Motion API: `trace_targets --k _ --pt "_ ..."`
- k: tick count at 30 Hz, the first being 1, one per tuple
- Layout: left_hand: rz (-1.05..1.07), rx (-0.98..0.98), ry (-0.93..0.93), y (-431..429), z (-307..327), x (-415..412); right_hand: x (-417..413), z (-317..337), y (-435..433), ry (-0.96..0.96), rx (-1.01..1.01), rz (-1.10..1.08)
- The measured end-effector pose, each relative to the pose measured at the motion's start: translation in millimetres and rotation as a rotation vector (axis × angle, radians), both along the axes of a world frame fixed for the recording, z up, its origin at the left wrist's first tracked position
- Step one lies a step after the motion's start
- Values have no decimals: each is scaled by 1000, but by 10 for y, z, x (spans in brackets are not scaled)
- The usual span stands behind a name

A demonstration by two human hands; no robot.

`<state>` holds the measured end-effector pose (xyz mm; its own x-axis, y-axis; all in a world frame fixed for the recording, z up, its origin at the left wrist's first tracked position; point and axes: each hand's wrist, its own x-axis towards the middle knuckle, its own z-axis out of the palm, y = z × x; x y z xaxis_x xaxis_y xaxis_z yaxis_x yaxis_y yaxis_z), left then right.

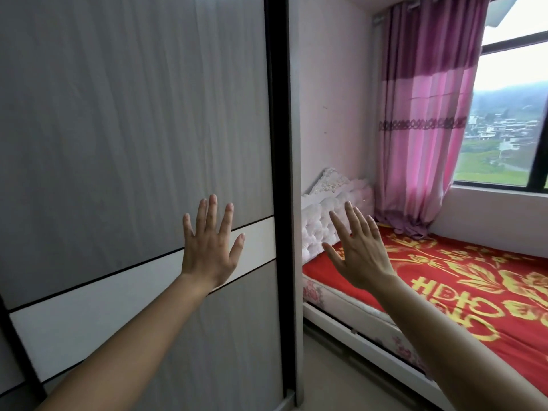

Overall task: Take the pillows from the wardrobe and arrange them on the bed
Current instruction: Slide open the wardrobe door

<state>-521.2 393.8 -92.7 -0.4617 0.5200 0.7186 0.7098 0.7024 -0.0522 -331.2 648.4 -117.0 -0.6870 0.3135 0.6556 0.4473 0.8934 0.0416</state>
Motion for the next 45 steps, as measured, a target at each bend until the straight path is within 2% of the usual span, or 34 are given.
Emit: trace_targets --k 4,11,15,21,24,28,31,34,37,45 --pt "117 -13 -21 593 -157 -512 -755 -157 761 17 -93 96" --pt "297 -62 -40 1338 -338 -1300 -2097 -366 1758 -72 -271 329" --pt "345 -82 -30 1512 -534 -1658 -2758 -577 1964 -68 -487 425" --pt "389 -118 98 1699 -803 -2354 -3645 -882 2028 -10 -771 549" --pt "402 -125 224 1774 -976 -2699 -4042 -922 2055 104 -817 544" --pt "387 -15 355 1858 -1214 -3031 -4594 -1005 2090 216 -816 517" --pt "386 25 455 1875 -1302 -3165 -4841 -1279 2015 268 -910 478" --pt "375 36 476 1894 -1309 -3198 -4975 -1431 1866 428 -1042 397" --pt "392 30 467 1907 -1329 -3192 -5011 -1463 1831 516 -1031 393" --pt "482 10 428 1900 -1279 -3125 -4828 -1446 1955 353 -1052 572"
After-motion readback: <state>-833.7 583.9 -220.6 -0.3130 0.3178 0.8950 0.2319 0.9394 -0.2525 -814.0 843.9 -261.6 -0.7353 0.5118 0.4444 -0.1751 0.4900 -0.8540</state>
